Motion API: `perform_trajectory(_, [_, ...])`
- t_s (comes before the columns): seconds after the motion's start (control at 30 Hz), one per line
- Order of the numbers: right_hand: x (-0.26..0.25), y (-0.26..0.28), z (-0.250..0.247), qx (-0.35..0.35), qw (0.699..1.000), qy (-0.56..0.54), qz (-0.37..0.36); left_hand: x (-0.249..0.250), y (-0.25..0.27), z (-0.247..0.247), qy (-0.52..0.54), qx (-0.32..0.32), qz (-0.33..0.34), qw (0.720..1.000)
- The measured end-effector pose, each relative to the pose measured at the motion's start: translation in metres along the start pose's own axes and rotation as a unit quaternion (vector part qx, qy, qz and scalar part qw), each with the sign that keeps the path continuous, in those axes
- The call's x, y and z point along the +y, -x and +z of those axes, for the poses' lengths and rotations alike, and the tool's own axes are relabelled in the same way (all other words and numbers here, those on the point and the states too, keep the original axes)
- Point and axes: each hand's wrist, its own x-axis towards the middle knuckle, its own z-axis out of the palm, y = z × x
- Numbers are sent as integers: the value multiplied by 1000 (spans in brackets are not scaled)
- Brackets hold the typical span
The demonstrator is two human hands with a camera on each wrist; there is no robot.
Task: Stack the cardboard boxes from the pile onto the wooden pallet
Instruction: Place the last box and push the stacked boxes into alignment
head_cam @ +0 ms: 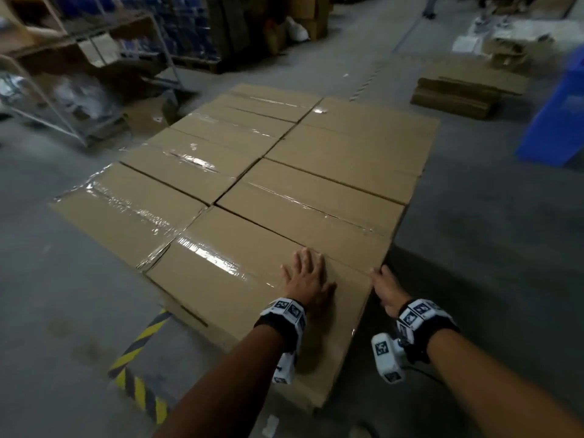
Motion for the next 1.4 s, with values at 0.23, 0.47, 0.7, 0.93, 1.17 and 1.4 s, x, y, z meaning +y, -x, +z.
perform_trajectory(0.23, [-4,-3,-8,-39,999,32,20,0,7,-6,1,4,-6,1000])
perform_trajectory(0.47, [0,-18,-31,-103,992,72,-3,15,-3,-4,-12,16,-37,999])
perform_trajectory(0.7, [-13,-41,-77,-98,903,375,-185,30,3,5,21,79,-140,987])
perform_trajectory(0.93, [-47,-96,-70,-101,608,602,-508,118,20,35,91,198,-296,930])
perform_trajectory(1.17, [-37,-117,-67,-188,604,647,-425,145,14,80,50,185,-332,924])
perform_trajectory(1.4, [-52,-107,-92,-282,576,642,-420,148,16,69,83,148,-336,926])
